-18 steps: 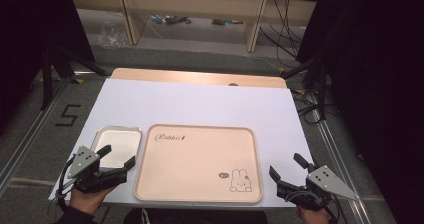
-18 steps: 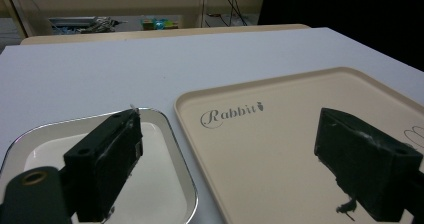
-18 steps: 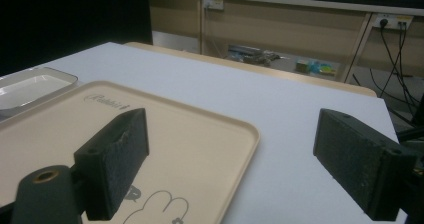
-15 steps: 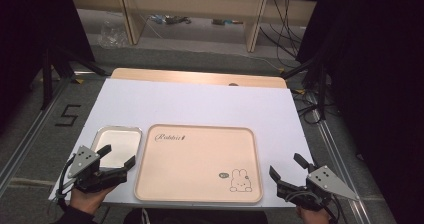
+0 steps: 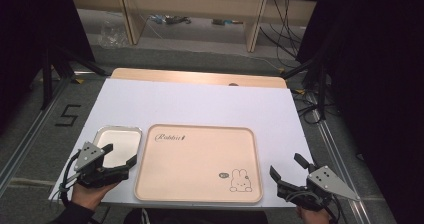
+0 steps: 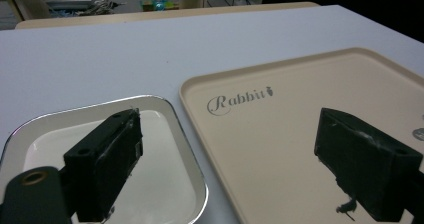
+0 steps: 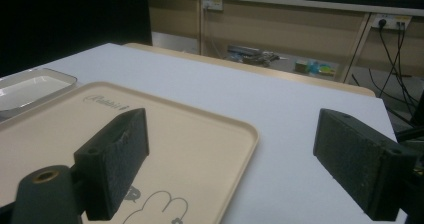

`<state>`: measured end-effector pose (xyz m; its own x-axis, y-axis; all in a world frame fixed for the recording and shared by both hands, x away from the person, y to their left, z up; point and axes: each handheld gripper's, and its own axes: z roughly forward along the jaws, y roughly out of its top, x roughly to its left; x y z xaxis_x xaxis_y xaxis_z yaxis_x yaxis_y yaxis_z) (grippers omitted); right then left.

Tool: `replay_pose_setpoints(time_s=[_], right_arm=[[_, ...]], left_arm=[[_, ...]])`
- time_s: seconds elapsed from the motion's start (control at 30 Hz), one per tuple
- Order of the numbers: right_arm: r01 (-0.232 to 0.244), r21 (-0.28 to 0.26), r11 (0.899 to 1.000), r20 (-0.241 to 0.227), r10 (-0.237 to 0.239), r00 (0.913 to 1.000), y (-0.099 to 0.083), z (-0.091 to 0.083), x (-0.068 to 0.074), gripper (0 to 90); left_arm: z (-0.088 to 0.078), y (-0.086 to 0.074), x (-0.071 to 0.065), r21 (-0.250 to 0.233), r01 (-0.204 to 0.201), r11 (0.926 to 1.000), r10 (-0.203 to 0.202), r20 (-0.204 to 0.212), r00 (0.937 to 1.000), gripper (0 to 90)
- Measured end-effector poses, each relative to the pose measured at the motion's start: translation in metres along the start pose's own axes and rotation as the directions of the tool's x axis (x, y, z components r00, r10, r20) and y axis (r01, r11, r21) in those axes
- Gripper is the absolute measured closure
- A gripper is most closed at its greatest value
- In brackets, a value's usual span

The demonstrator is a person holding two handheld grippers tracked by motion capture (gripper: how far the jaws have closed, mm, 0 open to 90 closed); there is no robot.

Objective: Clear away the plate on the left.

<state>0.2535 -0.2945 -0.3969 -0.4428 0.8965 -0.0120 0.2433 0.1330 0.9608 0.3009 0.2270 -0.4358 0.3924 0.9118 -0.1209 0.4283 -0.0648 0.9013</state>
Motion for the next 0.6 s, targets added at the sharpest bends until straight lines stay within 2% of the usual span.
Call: replay_pose_setpoints(time_s=[0.1,0.17,0.2,0.23,0.27,0.3,0.33,0.37,0.43,0.5,0.57,0.6], right_arm=[[-0.010,0.005,1.000,-0.002,0.010,1.0000,0.000,0.000,0.001,15.1],[0.006,-0.013,1.000,0.006,-0.006,1.0000,-0.001,-0.001,-0.001,15.2],[0.001,0.006,1.000,0.010,-0.001,1.0000,0.000,-0.002,-0.002,15.1],[0.001,0.006,1.000,0.010,-0.001,1.0000,0.000,-0.002,-0.002,15.1],[-0.002,0.008,1.000,0.010,0.002,0.9999,0.000,-0.002,-0.001,15.2],[-0.002,0.008,1.000,0.010,0.002,0.9999,0.000,-0.002,-0.001,15.2],[-0.001,-0.002,1.000,0.006,0.001,1.0000,-0.001,-0.001,-0.002,15.2],[-0.002,-0.004,1.000,0.008,0.002,1.0000,-0.001,-0.002,-0.002,15.2],[0.003,-0.005,1.000,0.012,-0.003,0.9999,-0.001,-0.002,-0.003,15.2],[0.000,-0.004,1.000,0.013,0.001,0.9999,-0.001,-0.002,-0.003,15.2],[-0.006,0.002,1.000,0.017,0.006,0.9998,-0.002,-0.004,-0.003,15.1],[-0.013,-0.012,1.000,0.021,0.014,0.9997,-0.002,-0.004,-0.004,15.2]], left_arm=[[0.002,0.001,0.004,0.014,0.010,0.9999,-0.009,-0.016,0.9998,11.3],[0.003,0.001,0.008,0.025,0.016,0.9996,-0.016,-0.027,0.9995,11.3],[0.006,0.001,0.011,0.037,0.029,0.9989,-0.027,-0.045,0.9986,11.3],[0.006,0.001,0.011,0.037,0.029,0.9989,-0.027,-0.045,0.9986,11.5],[0.008,0.002,0.015,0.070,0.044,0.9966,-0.040,-0.062,0.9973,11.5],[0.008,0.002,0.015,0.070,0.044,0.9966,-0.040,-0.062,0.9973,11.5],[0.008,0.002,0.017,0.087,0.055,0.9947,-0.048,-0.083,0.9954,11.7],[0.010,0.003,0.022,0.095,0.077,0.9925,-0.065,-0.119,0.9907,11.9],[0.010,0.003,0.024,0.095,0.087,0.9917,-0.074,-0.126,0.9892,12.5],[0.012,0.003,0.029,0.104,0.090,0.9905,-0.074,-0.156,0.9850,12.8],[0.015,0.003,0.033,0.124,0.106,0.9866,-0.084,-0.170,0.9819,14.1],[0.017,0.003,0.035,0.143,0.108,0.9838,-0.082,-0.177,0.9809,14.2]])
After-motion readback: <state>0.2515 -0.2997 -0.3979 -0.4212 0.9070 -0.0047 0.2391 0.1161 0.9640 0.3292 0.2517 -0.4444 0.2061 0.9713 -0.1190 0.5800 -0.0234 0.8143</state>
